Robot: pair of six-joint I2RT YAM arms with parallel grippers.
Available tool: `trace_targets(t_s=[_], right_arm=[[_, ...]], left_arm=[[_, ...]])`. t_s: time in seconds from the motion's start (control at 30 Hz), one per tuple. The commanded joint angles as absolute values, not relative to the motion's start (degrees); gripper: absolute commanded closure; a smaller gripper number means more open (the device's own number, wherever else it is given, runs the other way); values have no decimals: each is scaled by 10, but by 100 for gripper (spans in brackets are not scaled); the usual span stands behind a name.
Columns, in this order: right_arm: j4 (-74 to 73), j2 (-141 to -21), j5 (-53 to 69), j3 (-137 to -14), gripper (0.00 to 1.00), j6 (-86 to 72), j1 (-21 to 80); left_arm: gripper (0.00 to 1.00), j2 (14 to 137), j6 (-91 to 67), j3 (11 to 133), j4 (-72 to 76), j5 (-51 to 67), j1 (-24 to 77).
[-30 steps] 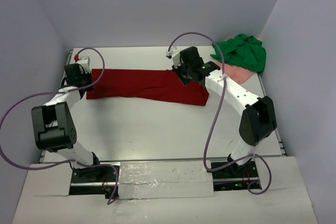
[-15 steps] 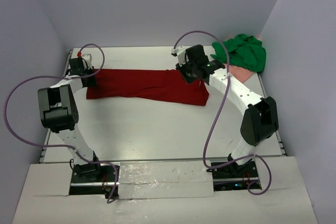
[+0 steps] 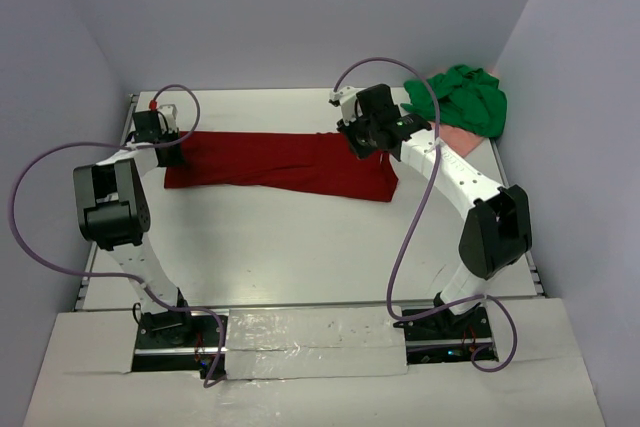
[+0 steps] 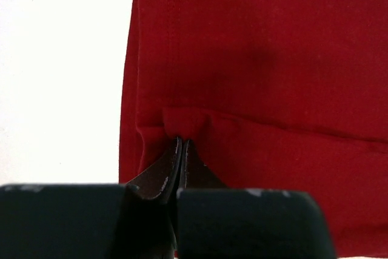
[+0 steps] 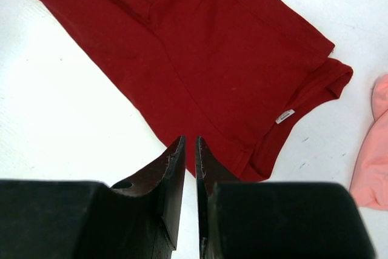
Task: Fold and stack the t-shirts
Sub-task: Fold the tshirt
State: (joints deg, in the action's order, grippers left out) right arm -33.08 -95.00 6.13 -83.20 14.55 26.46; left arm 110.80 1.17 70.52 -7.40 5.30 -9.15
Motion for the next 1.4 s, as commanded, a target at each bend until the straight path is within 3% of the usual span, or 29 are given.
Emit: trace_targets(t_s=[0.0,0.67,1.1,1.37], right_arm=[[-327,-925,69,-831,81,139,260],[-325,-954,80,-825,81,139,260],[-333,-959,93,-827,81,139,260],[-342,-969,103,-832,81,140,261]], left_arm=[[100,1089,7,714,-42,61,-91],[100,1009,-41,641,121,-40,-91],[100,1048,-27,671,155,-43,-78],[71,1094,-24,715,203,-112,-61]])
